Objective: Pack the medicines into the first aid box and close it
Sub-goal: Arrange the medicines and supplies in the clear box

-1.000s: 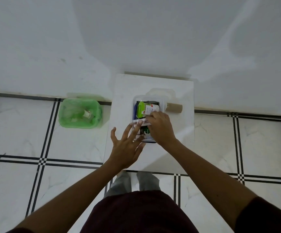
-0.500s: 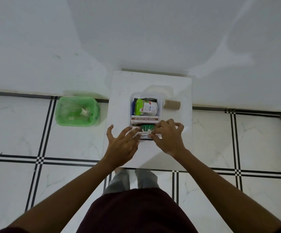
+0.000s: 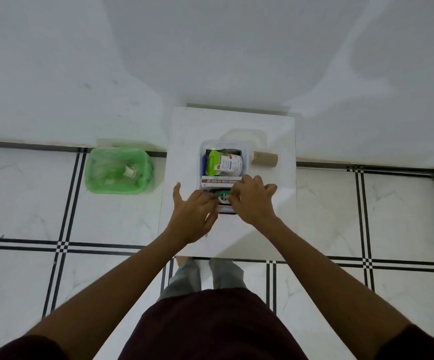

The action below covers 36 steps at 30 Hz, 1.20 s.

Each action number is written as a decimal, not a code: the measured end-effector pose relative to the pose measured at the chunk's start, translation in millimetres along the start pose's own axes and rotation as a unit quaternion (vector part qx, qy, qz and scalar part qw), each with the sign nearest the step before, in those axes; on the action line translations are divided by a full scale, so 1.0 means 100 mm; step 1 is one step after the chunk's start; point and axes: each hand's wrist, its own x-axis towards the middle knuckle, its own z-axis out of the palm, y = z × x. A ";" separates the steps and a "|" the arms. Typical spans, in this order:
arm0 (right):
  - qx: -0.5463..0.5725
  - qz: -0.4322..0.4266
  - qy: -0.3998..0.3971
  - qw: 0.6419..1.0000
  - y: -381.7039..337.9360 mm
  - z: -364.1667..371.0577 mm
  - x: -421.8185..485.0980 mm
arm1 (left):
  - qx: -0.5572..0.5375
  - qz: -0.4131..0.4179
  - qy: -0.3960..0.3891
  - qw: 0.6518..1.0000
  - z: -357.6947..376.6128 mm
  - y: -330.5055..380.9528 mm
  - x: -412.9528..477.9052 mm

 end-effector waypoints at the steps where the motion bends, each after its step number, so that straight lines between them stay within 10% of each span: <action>1: 0.034 -0.006 -0.015 0.999 0.01 -0.03 -0.02 | -0.019 -0.012 0.011 1.000 -0.01 -0.01 0.01; 24: 0.102 -0.015 -0.184 0.977 0.15 -0.18 0.03 | -0.051 0.047 -0.065 0.995 -0.05 -0.20 0.08; 31: 0.352 0.103 0.113 0.923 0.37 -0.28 0.18 | -0.146 -0.071 0.083 0.983 -0.14 -0.28 0.04; 36: 0.236 0.128 0.138 0.953 0.76 -0.25 0.51 | -0.225 -0.169 0.049 0.958 -0.07 -0.52 -0.17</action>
